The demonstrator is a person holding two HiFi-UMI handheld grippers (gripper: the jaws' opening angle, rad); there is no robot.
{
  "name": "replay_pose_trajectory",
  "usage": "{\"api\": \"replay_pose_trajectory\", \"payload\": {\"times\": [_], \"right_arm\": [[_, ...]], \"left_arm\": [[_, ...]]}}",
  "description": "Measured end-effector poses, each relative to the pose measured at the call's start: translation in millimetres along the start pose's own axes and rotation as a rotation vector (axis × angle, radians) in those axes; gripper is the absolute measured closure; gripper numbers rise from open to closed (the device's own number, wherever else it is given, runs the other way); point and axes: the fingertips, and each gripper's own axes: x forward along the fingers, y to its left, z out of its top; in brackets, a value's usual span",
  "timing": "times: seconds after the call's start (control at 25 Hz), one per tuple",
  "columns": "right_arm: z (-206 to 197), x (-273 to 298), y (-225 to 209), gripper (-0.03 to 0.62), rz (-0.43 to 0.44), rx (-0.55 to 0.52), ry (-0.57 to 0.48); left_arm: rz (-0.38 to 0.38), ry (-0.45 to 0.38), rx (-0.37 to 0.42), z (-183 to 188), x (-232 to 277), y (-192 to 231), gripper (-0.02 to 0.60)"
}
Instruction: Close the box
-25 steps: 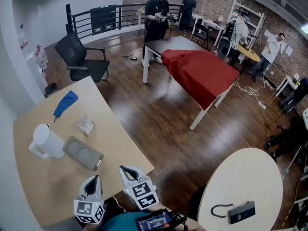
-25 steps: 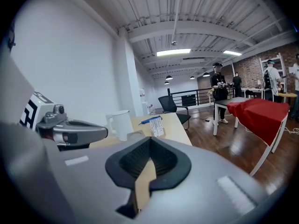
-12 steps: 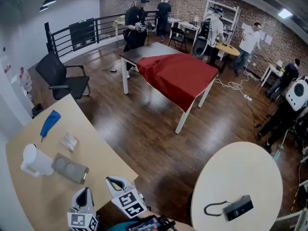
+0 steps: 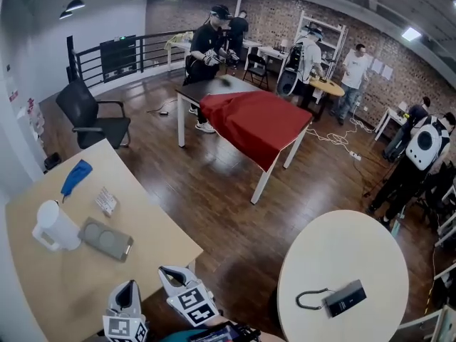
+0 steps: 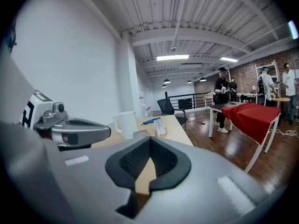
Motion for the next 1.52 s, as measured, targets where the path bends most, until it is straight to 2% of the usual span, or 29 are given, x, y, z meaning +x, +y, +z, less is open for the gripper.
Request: {"api": "replay_pose_trajectory", "payload": {"times": [0.44,0.72,1.0,1.24,1.52], "right_arm": [[-13.1,-50.4,91.9,0.603,-0.078,-0.035,-0.026],[-31.0,-87.5,135.6,0.603,-0.094,-0.058,-0.008],[-42.6,-112.5,143.3,0.603,-0.089,-0.070,-0.020],[-51.2,-150.0,114.8,0.603,-0.129,-0.052,-0.042],[-56.6,-185.4,112.8,0.603,-0.129,-0.051,-0.086]], "left_arm": [[-0.024,-0.060,0.011,-20.0,-109.4,-1.4,0.592],[-0.028,-0.073,-0.018,-39.0,-156.9,-11.6,0.592],[0.008,-0.082,-0.026,-48.3,-180.2,-25.3,0.592],[0.000,-0.101,0.011,-50.9,-174.5,-63.3,0.592],[0.051,-0.098,0.028,-50.7,-183.9,-85.5,0.592]]}}
